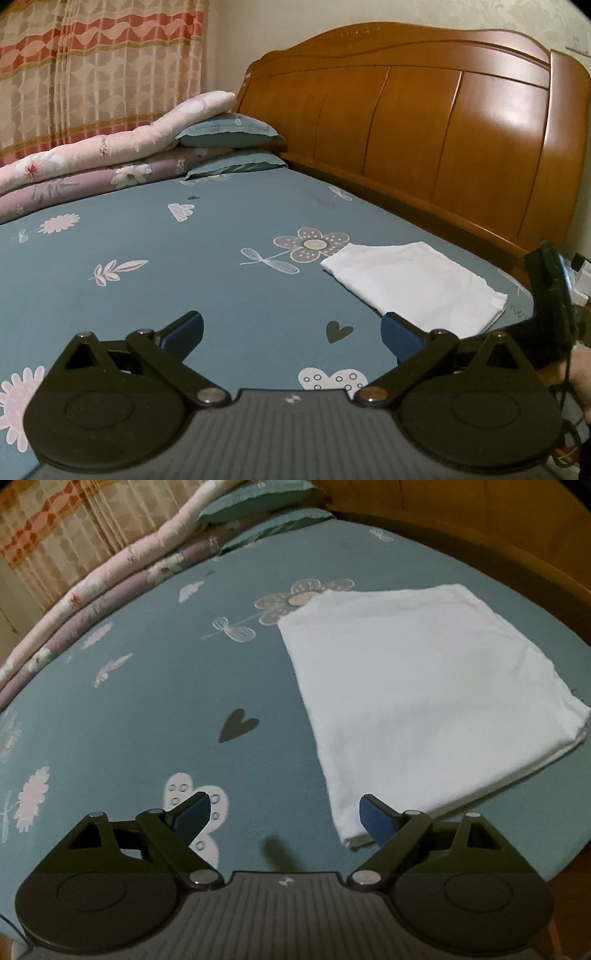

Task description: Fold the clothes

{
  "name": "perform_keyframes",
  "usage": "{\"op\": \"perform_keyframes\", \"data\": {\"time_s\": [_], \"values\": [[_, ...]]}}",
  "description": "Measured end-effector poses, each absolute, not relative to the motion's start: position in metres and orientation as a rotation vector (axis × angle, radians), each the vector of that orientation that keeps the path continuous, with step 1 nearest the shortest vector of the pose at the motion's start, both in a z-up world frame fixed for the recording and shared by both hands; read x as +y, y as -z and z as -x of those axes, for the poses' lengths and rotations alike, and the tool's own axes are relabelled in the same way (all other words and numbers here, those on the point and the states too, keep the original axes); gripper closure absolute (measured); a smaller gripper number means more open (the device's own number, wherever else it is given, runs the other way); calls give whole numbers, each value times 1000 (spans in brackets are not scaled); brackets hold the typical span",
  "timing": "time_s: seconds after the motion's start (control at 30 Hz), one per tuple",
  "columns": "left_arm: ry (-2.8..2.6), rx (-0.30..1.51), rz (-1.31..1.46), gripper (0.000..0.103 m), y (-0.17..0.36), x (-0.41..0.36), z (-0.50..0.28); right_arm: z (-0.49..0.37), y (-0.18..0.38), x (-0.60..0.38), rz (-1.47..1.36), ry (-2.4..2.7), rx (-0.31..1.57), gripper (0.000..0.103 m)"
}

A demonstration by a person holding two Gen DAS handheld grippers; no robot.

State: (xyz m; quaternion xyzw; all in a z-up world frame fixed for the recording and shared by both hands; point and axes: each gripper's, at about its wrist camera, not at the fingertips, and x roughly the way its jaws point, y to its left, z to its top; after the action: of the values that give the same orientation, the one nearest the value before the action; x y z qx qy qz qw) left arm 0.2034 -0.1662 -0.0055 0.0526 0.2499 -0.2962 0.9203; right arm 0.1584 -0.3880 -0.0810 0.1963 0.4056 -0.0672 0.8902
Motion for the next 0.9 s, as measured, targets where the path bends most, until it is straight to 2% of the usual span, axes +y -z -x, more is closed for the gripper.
{"op": "perform_keyframes", "data": {"time_s": [0.4,0.63,0.9], "values": [[658,462,-77,1,-4,-161,-189,-119,57,-359,-347,143,793,8],[714,507,-87,1,0,-155,-190,-100,48,-344,-313,190,775,8],[745,547,-68,1,2,-145,-190,-84,35,-321,-277,269,734,0]]}}
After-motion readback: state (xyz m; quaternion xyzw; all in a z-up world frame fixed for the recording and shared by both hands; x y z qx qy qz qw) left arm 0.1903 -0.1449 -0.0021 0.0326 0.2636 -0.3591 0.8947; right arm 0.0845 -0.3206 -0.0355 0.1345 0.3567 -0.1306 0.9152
